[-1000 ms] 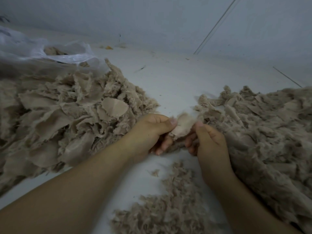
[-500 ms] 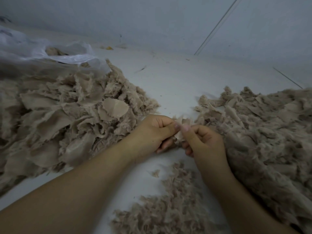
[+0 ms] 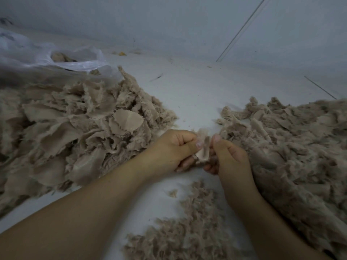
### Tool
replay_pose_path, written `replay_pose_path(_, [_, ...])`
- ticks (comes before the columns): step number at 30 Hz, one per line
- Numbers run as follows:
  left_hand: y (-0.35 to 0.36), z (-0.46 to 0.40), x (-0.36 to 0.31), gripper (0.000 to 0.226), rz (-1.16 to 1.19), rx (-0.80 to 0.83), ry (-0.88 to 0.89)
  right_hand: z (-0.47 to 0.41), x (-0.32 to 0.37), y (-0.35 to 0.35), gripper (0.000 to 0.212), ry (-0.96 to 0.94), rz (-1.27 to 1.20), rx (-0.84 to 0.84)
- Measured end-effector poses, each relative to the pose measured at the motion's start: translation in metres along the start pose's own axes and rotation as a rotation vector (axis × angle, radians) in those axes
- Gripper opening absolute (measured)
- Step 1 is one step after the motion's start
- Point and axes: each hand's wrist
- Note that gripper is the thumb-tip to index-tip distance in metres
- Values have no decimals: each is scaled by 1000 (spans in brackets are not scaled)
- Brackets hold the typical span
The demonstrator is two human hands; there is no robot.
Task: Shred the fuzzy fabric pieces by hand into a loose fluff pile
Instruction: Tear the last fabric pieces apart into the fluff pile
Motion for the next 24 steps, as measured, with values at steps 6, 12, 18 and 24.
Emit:
replay_pose_path(6, [0, 3, -4, 33, 70, 63, -35, -4, -4, -4, 27, 14, 35, -117])
replay_pose_path(12, [-18, -12, 4, 30, 304, -604, 215, -5, -5, -3, 28, 4, -29, -153])
replay_pose_path(18, [-8, -20, 35, 61, -618, -296, -196, -3, -4, -1, 33, -18, -26, -143])
replay_pose_path(24, [3, -17, 24, 40, -594, -462, 31, -3, -3, 0, 29, -49, -61, -152])
Point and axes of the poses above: each hand's wrist, its own z-axis away from the middle knuckle, its own y-axis out of the palm, x = y × z, and after that the axes turned 13 degrees about x, right-handed
